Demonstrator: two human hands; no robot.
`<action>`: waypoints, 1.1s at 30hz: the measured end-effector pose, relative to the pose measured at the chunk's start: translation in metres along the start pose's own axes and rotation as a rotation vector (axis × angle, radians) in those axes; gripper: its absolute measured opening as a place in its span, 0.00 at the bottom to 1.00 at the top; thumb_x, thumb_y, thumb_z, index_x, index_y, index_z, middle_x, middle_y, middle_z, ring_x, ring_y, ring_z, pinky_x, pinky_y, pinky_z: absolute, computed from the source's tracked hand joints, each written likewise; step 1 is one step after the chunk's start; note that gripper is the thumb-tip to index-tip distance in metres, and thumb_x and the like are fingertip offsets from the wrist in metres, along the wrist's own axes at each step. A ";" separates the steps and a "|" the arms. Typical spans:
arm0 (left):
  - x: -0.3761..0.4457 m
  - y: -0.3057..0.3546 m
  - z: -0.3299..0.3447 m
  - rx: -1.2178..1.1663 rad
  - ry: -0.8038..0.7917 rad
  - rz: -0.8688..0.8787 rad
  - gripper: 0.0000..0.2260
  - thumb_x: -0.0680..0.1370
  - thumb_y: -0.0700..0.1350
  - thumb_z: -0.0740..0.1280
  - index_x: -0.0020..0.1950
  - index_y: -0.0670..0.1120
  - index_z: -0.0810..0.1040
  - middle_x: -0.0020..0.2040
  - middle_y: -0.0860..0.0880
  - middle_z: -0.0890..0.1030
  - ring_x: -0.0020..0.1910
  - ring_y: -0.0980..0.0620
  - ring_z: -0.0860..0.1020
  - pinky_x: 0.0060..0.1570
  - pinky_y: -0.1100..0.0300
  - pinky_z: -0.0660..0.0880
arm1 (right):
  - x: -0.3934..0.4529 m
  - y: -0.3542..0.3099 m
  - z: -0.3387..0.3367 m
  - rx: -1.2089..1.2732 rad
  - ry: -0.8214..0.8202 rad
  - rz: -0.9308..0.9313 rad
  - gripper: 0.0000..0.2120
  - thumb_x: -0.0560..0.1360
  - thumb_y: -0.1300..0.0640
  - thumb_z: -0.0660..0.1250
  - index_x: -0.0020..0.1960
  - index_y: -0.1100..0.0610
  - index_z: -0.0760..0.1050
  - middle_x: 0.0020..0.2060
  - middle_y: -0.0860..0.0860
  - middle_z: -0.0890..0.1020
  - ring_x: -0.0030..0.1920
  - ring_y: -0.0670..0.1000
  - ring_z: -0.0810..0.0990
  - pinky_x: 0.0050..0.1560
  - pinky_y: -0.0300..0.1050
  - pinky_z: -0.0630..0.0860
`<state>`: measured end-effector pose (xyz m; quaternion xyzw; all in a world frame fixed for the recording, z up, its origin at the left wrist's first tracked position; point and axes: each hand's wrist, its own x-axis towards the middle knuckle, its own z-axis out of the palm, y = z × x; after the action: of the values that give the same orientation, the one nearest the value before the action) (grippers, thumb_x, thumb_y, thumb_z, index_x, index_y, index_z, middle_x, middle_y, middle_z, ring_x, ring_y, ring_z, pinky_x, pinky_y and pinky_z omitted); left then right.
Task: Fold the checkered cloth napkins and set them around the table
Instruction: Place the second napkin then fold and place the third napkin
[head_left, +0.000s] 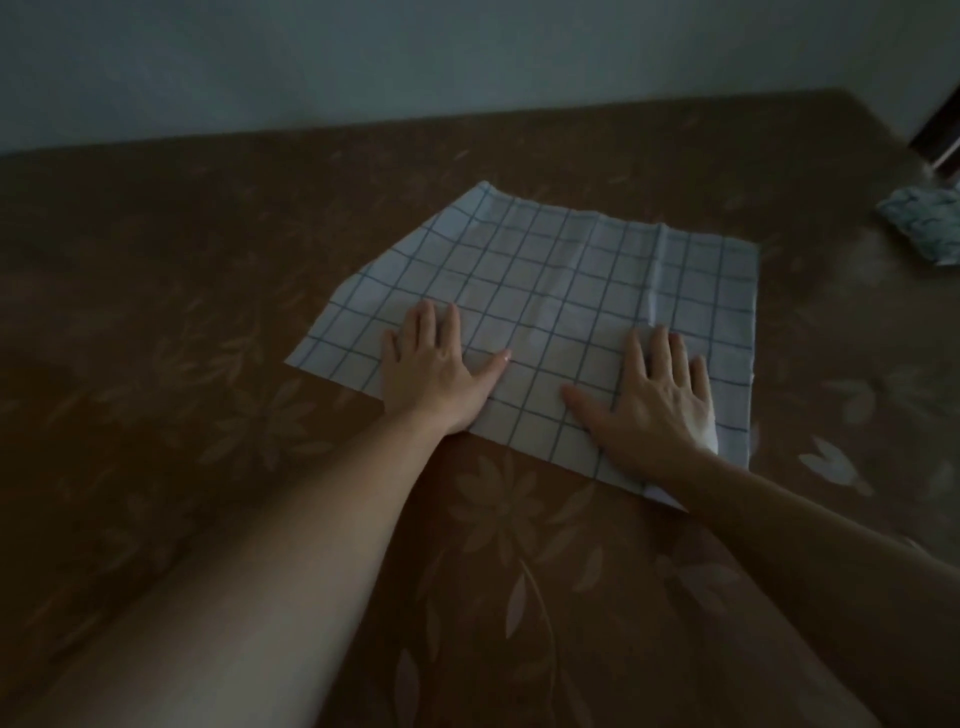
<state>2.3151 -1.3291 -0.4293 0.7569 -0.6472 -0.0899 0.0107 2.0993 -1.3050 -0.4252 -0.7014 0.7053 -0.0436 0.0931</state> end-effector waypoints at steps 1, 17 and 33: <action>-0.001 0.000 0.001 -0.001 0.003 0.007 0.41 0.74 0.73 0.43 0.79 0.49 0.43 0.80 0.46 0.43 0.79 0.46 0.42 0.76 0.45 0.41 | -0.001 0.000 -0.001 0.003 -0.002 -0.006 0.49 0.70 0.24 0.44 0.79 0.55 0.41 0.79 0.57 0.41 0.78 0.55 0.38 0.77 0.53 0.39; -0.077 0.008 0.010 -0.192 0.067 0.135 0.25 0.82 0.58 0.48 0.78 0.51 0.57 0.79 0.52 0.55 0.79 0.52 0.49 0.75 0.50 0.44 | -0.039 -0.032 -0.016 0.334 0.174 -0.078 0.10 0.77 0.55 0.64 0.46 0.53 0.84 0.41 0.52 0.85 0.40 0.53 0.79 0.46 0.46 0.73; -0.159 -0.011 -0.205 -0.565 0.198 0.458 0.06 0.78 0.42 0.68 0.49 0.46 0.85 0.46 0.52 0.84 0.47 0.56 0.81 0.53 0.58 0.78 | -0.156 -0.042 -0.188 0.370 0.247 -0.269 0.10 0.72 0.50 0.72 0.53 0.45 0.78 0.47 0.41 0.81 0.41 0.38 0.77 0.42 0.34 0.75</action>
<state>2.3334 -1.1921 -0.2095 0.5646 -0.7453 -0.1868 0.3014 2.1045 -1.1632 -0.2222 -0.7495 0.5915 -0.2691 0.1263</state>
